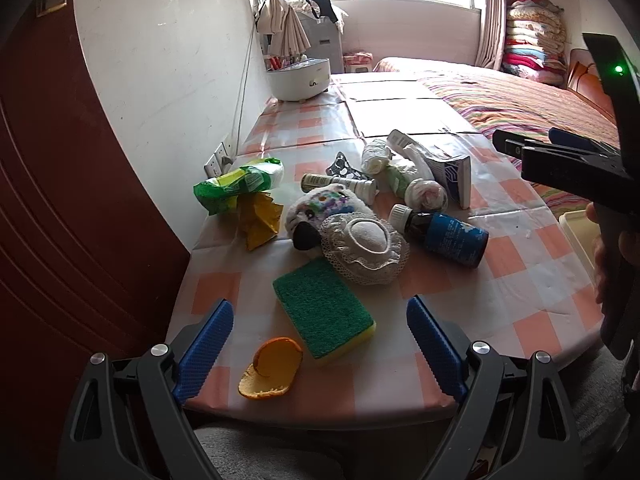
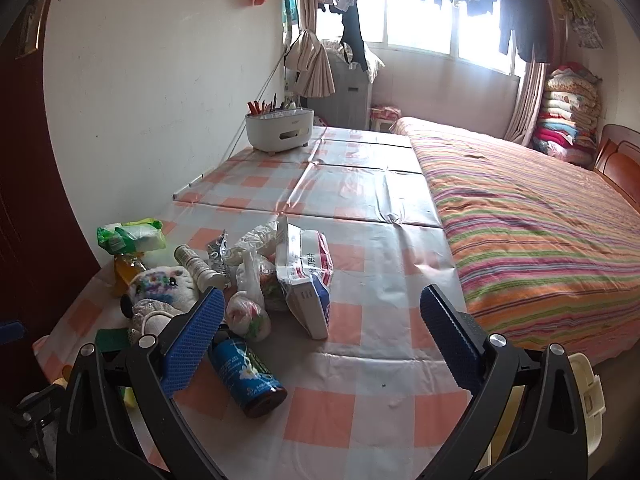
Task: Collect trash
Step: 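Move the right tool to the white medicine box and close on it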
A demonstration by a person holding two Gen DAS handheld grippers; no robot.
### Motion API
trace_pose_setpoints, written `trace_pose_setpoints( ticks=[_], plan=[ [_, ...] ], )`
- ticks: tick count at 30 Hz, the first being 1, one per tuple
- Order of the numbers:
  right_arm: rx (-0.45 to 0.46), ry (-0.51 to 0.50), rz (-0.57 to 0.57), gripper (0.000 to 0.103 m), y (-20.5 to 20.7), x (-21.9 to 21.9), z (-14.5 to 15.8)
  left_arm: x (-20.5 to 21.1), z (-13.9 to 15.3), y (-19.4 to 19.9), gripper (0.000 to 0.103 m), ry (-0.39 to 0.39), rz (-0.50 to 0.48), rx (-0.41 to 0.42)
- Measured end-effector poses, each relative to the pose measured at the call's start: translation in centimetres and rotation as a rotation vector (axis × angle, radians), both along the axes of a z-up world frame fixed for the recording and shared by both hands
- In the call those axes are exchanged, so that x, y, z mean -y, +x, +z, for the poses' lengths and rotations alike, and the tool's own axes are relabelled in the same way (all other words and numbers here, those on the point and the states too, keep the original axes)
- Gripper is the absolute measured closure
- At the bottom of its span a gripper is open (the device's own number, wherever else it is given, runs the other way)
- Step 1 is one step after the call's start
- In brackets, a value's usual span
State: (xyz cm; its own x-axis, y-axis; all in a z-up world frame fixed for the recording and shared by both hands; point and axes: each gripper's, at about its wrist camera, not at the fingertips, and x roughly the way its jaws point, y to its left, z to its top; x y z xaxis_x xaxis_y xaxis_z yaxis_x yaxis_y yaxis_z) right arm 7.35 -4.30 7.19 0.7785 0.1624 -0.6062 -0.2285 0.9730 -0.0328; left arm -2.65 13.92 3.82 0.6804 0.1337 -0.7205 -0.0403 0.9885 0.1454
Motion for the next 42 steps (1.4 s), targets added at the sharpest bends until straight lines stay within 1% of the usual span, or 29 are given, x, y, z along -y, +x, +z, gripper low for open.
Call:
trace_pose_setpoints(
  ticks=[6, 12, 16, 22, 31, 37, 42],
  plan=[
    [-0.037, -0.012, -0.01, 0.006, 2.5, -0.9, -0.6, -0.7, -0.1, 0.2, 0.017, -0.004, 0.009, -0.004],
    [-0.09, -0.045, 0.003, 0.006, 4.9, -1.9, -2.3, -1.0, -0.3, 0.5, 0.017, -0.008, 0.011, -0.01],
    [-0.127, -0.036, 0.002, 0.006, 6.5, -1.9, -3.3, -1.2, -0.2, 0.7, 0.017, -0.007, 0.014, -0.01],
    [-0.181, -0.02, -0.014, 0.006, 9.3, -2.2, -3.8, -1.3, -0.4, 1.2, 0.017, -0.008, 0.018, -0.016],
    [-0.224, -0.071, -0.003, 0.006, 11.9, -4.6, -4.7, -1.4, -0.5, 1.8, 0.017, -0.004, 0.02, -0.021],
    [-0.291, -0.101, 0.001, 0.006, 14.2, -6.1, -6.4, -2.0, -0.6, 2.1, 0.017, -0.006, 0.03, -0.028],
    [-0.358, -0.102, -0.007, 0.006, 16.1, -6.6, -8.1, -2.5, -0.8, 2.1, 0.017, -0.007, 0.037, -0.031]
  ],
)
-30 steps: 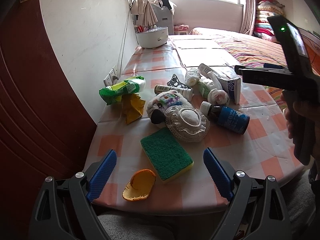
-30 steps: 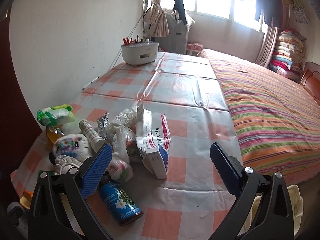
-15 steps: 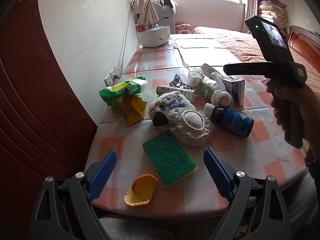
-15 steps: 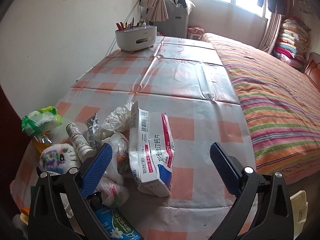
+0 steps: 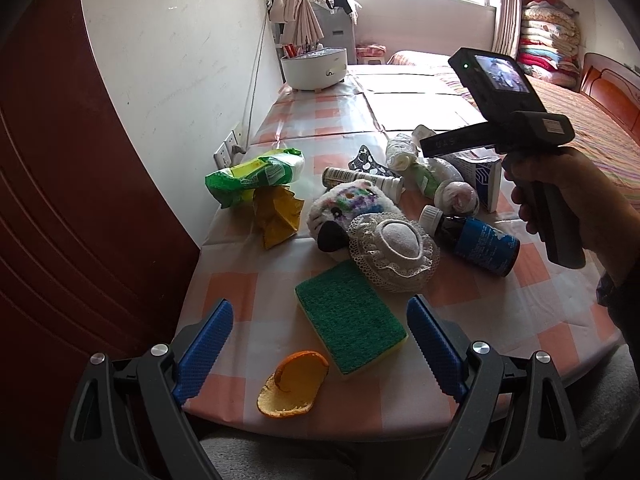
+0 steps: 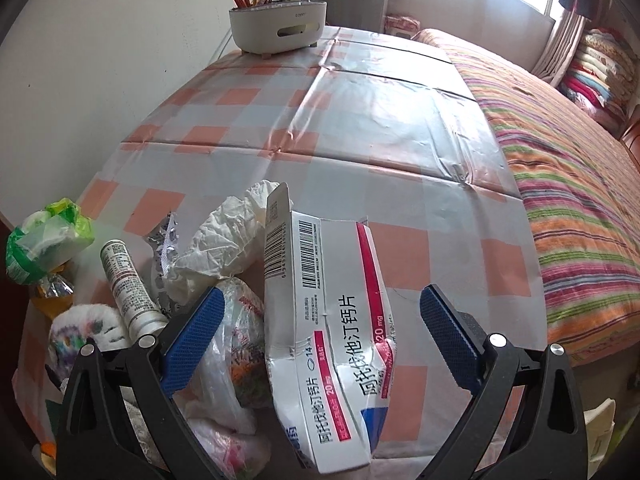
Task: Collect trash
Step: 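Move the right tool to the white medicine box and close on it, then lift the medicine box with the right tool while the left tool grasps the green sponge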
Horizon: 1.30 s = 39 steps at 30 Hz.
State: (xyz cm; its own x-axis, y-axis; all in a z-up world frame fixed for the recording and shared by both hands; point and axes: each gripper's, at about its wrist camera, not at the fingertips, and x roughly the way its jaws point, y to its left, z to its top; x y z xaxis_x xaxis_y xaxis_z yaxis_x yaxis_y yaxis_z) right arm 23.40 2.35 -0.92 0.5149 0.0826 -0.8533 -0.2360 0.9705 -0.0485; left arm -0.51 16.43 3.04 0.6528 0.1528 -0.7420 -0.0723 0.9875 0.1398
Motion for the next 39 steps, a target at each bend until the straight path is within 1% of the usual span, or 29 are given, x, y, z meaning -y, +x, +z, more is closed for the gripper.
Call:
trace_pose_setpoints(
  ticks=[4, 8, 9, 10, 12, 15, 17, 21, 24, 27, 29, 33, 35, 39],
  plan=[
    [-0.053, 0.011, -0.005, 0.006, 1.3, -0.1, -1.1, -0.4, 0.0, -0.1, 0.017, -0.001, 0.01, 0.001],
    [-0.072, 0.011, -0.004, 0.009, 1.8, 0.0, -1.2, -0.9, 0.1, -0.2, 0.017, -0.003, 0.022, 0.004],
    [-0.071, 0.006, -0.001, 0.014, 1.8, 0.1, -1.2, -1.0, 0.1, -0.3, 0.017, -0.002, 0.024, 0.005],
    [-0.075, 0.01, 0.002, 0.024, 1.8, 0.2, -1.2, -1.1, 0.2, -0.4, 0.017, -0.001, 0.028, 0.007],
    [-0.077, 0.036, -0.004, 0.039, 1.9, 0.9, -1.1, -1.4, 0.3, -0.5, 0.017, 0.001, 0.034, 0.01],
    [-0.056, 0.037, -0.011, 0.04, 1.5, 1.8, -0.8, -1.9, 0.6, -0.8, 0.017, 0.01, 0.045, 0.016],
    [-0.034, 0.06, -0.019, 0.04, 1.1, 2.6, -0.4, -2.2, 0.9, -1.2, 0.017, 0.018, 0.054, 0.026],
    [0.042, 0.098, -0.034, 0.041, -0.5, 4.3, 1.4, -3.0, 1.4, -2.0, 0.017, 0.026, 0.059, 0.041],
    [0.1, 0.147, -0.038, 0.041, -2.4, 5.6, 3.2, -3.5, 1.5, -2.7, 0.017, 0.024, 0.026, 0.038],
    [0.146, 0.215, -0.044, 0.041, -5.1, 7.1, 4.9, -3.4, 1.0, -3.3, 0.017, 0.045, -0.028, 0.009],
    [0.17, 0.253, -0.042, 0.041, -6.9, 7.9, 5.7, -3.4, 0.5, -3.6, 0.017, 0.063, -0.038, -0.008],
    [0.199, 0.324, -0.039, 0.041, -10.7, 8.8, 6.6, -3.6, -0.4, -3.0, 0.017, 0.0, -0.039, -0.054],
    [0.201, 0.363, -0.04, 0.041, -12.1, 9.2, 6.8, -3.5, -0.9, -2.0, 0.017, -0.027, -0.004, -0.082],
    [0.202, 0.411, -0.03, 0.041, -14.4, 9.5, 6.9, -3.3, -1.4, -1.2, 0.017, -0.08, 0.037, -0.097]
  ],
)
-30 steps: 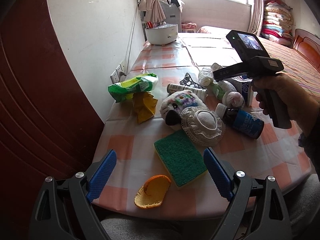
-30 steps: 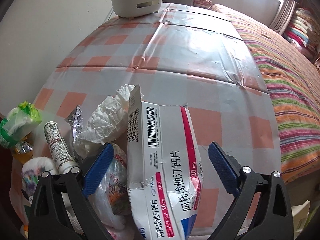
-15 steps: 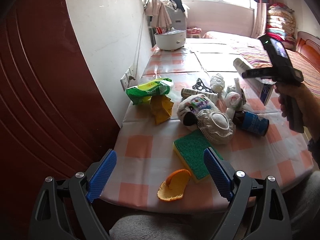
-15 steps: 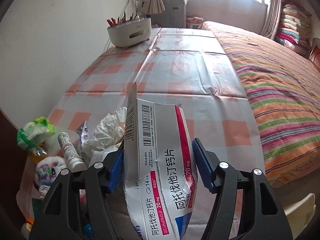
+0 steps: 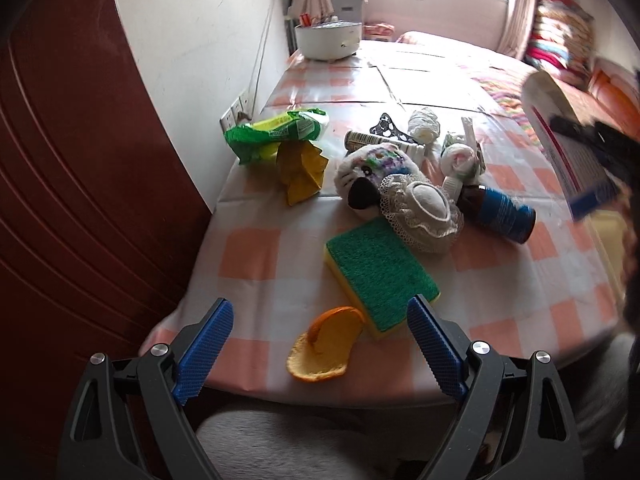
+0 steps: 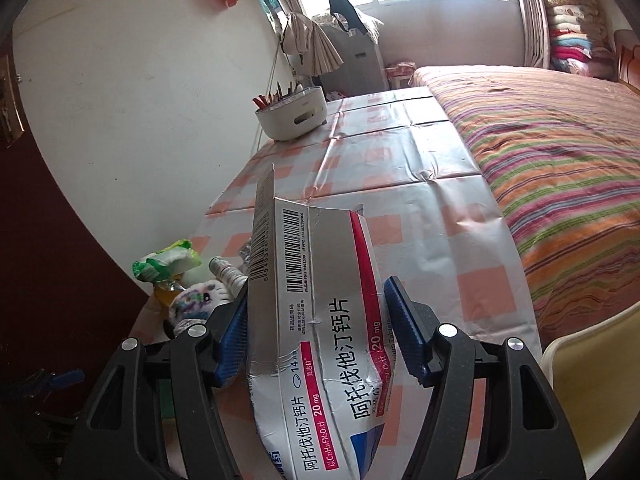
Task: Collect trash
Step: 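Lift the medicine box with the right tool while the left tool grasps the green sponge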
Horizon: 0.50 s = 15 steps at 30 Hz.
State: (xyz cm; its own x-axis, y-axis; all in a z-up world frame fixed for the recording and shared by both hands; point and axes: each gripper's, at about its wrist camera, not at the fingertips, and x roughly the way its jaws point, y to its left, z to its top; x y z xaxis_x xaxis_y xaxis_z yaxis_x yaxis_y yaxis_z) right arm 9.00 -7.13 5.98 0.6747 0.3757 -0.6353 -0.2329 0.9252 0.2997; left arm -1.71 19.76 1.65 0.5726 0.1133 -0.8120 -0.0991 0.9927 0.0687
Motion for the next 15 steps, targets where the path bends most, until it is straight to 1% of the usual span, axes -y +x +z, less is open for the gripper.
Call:
trace_pose_setpoints(
  ticks=[1, 3, 6, 9, 10, 15],
  plan=[
    [0.002, 0.005, 0.005, 0.041, -0.3, 0.1, 0.0, 0.1, -0.1, 0.1, 0.017, -0.027, -0.001, -0.006],
    [0.011, 0.012, 0.015, 0.041, -0.9, 0.0, 0.2, 0.7, -0.2, 0.5, 0.017, -0.05, -0.021, -0.013],
    [0.02, 0.028, 0.03, 0.041, -1.7, 0.0, 0.4, 1.6, -0.3, 1.6, 0.017, -0.016, -0.023, -0.014],
    [0.027, 0.04, 0.045, 0.041, -2.3, -0.1, 0.6, 1.9, -0.9, 3.4, 0.017, -0.018, -0.013, -0.045],
    [0.03, 0.043, 0.046, 0.041, -2.6, 0.0, 0.6, 2.1, -1.3, 4.2, 0.017, -0.021, -0.018, -0.072],
    [0.036, 0.063, 0.045, 0.041, -3.7, 0.8, 0.9, 2.9, -2.9, 6.5, 0.017, -0.001, -0.012, -0.144]
  ],
)
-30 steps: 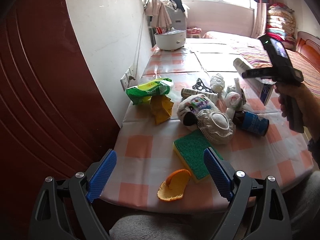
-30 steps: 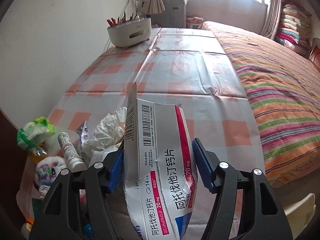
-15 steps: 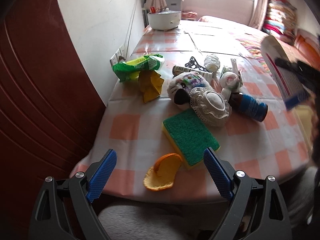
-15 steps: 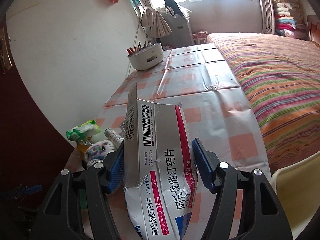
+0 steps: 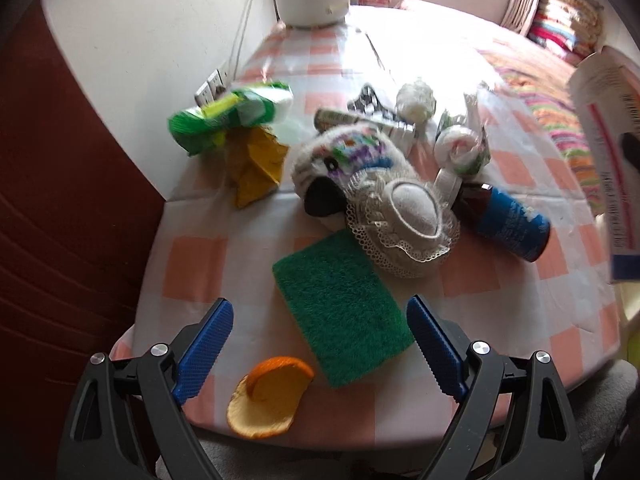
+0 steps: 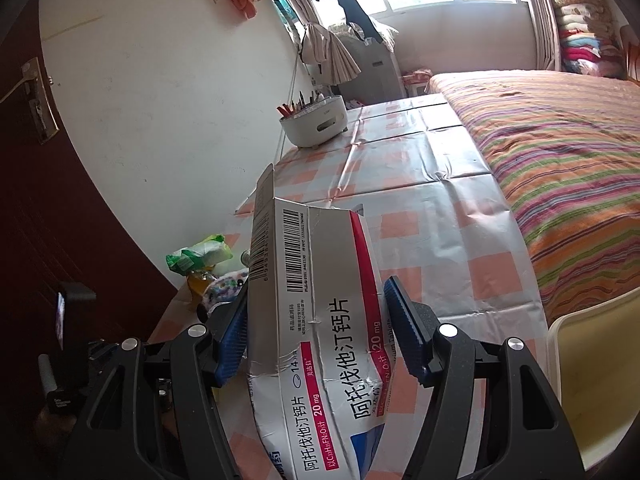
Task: Collect trash
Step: 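Lift the medicine box with the right tool while the left tool grasps the green sponge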
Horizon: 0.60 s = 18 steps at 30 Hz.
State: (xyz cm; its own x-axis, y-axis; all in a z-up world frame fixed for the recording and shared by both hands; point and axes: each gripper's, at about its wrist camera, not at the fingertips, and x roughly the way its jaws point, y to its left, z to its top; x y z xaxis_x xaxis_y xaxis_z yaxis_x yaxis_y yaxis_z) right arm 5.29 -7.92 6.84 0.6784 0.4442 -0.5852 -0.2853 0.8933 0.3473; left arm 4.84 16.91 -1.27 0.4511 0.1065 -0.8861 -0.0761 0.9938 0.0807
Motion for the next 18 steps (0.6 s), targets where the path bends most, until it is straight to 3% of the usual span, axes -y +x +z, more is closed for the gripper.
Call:
trace_pose_setpoints(
  ticks=[4, 13, 15, 18],
  plan=[
    [0.002, 0.019, -0.013, 0.041, -0.2, 0.8, -0.1, 0.4, -1.5, 1.5, 0.017, 0.016, -0.002, -0.064],
    [0.013, 0.046, -0.029, 0.04, -0.6, 1.7, 0.1, -0.7, -3.4, 3.1, 0.017, -0.015, 0.022, -0.095],
    [0.015, 0.047, -0.036, 0.04, -0.7, 2.1, 0.1, -1.0, -3.5, 3.0, 0.028, -0.033, 0.021, -0.091],
    [0.018, 0.043, -0.046, 0.04, -0.7, 2.4, 0.2, -1.3, -3.3, 2.9, 0.031, -0.039, 0.028, -0.072]
  ],
)
